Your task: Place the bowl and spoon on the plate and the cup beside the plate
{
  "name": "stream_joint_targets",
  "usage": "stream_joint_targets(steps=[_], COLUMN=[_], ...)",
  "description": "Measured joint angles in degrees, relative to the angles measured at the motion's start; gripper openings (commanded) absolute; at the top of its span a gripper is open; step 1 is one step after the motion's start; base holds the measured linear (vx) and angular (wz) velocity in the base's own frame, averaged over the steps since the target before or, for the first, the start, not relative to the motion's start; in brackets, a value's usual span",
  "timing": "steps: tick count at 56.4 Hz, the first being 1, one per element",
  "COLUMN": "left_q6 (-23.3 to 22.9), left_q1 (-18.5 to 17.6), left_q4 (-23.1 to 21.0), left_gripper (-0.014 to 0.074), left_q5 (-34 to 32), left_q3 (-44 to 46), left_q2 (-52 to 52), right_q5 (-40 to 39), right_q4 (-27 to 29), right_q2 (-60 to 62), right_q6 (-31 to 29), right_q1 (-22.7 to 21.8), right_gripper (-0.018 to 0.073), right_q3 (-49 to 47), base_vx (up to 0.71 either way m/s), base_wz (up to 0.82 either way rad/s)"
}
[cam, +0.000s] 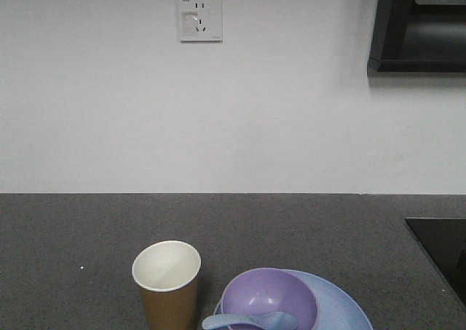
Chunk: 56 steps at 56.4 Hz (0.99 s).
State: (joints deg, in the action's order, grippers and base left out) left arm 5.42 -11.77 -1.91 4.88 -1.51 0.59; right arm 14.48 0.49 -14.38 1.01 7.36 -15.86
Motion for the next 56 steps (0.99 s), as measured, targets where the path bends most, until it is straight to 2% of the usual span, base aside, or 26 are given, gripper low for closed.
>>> stream_joint_targets(steps=[9, 16, 56], left_q6=[0.0, 0.0, 0.0], left_q1=[0.0, 0.0, 0.0], left_q4=[0.0, 0.0, 0.0], left_gripper=[0.0, 0.0, 0.0], left_q5=[0.0, 0.0, -0.1], left_q3=[0.0, 0.0, 0.0], left_q2=[0.0, 0.0, 0.0], right_q5=[-6.9, -6.4, -5.3], right_q4=[-3.5, -3.3, -3.1], right_q2=[9.7, 14.3, 15.0], right_q6=[7.1, 10.8, 11.5], right_q1=[-6.5, -9.2, -9.8], right_gripper=[-0.0008, -0.0008, -0.0008], right_q3=[13.4, 17.5, 17.6], base_vx=[0.0, 0.0, 0.0], base_wz=[0.0, 0.0, 0.0])
